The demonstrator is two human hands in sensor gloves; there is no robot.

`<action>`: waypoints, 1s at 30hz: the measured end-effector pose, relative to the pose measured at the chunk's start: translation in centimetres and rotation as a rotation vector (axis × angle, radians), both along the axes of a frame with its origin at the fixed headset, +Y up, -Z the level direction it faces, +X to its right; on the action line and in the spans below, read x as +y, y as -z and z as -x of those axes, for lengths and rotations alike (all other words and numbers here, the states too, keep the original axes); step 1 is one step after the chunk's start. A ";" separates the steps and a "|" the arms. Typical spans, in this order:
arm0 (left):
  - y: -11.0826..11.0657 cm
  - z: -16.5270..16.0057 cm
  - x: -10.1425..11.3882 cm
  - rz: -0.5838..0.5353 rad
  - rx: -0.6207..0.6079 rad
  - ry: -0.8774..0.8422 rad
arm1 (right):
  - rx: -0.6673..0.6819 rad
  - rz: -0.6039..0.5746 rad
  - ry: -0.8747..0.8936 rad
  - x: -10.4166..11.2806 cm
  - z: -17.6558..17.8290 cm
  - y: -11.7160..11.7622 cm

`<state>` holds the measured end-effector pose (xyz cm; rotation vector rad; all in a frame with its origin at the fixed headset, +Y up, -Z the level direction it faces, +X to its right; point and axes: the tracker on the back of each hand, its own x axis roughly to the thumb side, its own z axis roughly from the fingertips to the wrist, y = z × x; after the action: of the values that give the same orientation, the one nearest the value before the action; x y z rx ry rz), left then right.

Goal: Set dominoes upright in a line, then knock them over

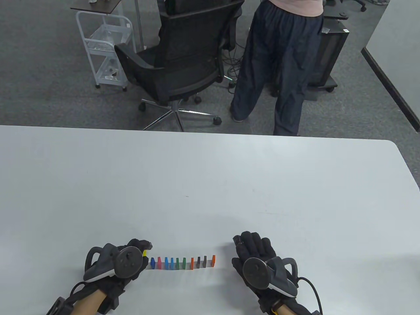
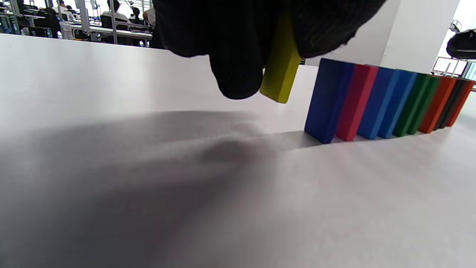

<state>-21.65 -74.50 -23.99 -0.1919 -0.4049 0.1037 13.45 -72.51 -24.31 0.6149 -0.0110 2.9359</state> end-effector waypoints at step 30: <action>-0.4 -0.4 -0.7 0.113 -0.014 0.036 | 0.000 0.025 -0.009 -0.2 0.1 0.1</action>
<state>-21.23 -75.20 -23.60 -0.3115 -0.4091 0.0896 13.37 -72.72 -24.39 0.6131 0.0286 2.9403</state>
